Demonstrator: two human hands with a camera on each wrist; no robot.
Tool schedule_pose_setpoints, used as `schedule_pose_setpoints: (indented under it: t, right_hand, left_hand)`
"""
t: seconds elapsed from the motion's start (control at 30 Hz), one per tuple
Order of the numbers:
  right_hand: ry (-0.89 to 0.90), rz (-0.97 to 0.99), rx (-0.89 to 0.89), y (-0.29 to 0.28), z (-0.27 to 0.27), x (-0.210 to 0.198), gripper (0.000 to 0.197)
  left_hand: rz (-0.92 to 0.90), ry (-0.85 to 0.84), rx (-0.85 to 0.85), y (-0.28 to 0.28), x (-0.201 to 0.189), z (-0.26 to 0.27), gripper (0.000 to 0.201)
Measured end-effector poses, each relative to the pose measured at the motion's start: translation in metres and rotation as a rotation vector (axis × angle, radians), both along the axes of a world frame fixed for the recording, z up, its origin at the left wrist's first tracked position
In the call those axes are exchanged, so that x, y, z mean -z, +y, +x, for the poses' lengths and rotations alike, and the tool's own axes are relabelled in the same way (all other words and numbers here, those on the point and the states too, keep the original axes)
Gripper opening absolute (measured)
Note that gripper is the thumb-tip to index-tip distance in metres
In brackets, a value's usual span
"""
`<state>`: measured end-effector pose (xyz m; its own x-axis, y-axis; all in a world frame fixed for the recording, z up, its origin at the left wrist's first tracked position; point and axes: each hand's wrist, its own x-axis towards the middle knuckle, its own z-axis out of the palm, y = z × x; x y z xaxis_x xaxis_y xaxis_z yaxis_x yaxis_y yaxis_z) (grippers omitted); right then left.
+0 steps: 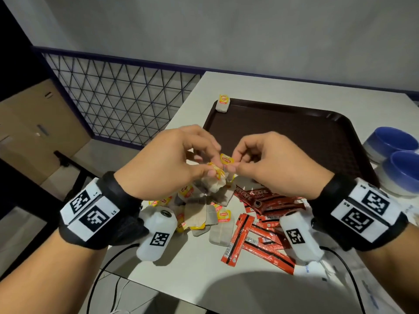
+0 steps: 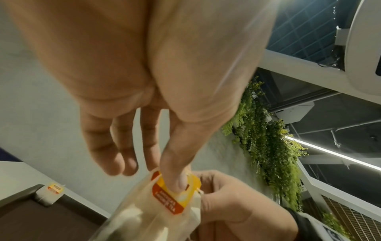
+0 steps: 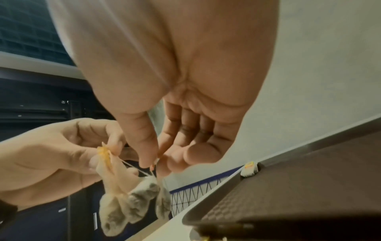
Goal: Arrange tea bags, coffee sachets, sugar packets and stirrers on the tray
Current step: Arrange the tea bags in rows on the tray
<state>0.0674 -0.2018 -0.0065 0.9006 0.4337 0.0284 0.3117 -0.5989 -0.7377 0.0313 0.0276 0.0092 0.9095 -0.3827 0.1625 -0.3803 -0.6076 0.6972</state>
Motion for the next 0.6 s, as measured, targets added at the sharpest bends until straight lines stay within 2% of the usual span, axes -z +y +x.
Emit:
schedule_pose_setpoints:
  t: [0.2,0.37,0.5,0.6]
  right_hand:
    - [-0.079,0.096,-0.013,-0.002,-0.001,-0.015,0.009]
    - [-0.005,0.077,-0.053,-0.001,0.002,-0.012,0.009]
    - [0.040,-0.245,-0.030,0.002,0.008,0.009,0.009]
    - [0.041,-0.524,-0.055,0.009,0.006,0.025,0.026]
  left_hand:
    - [-0.036,-0.038,0.003,-0.005,0.002,0.006,0.012]
    - [-0.080,-0.070,-0.051,0.000,0.008,0.005,0.013]
    - [-0.120,-0.030,-0.115,0.006,0.012,0.003,0.013]
    - [-0.157,-0.005,-0.136,0.009,0.017,0.004,0.019]
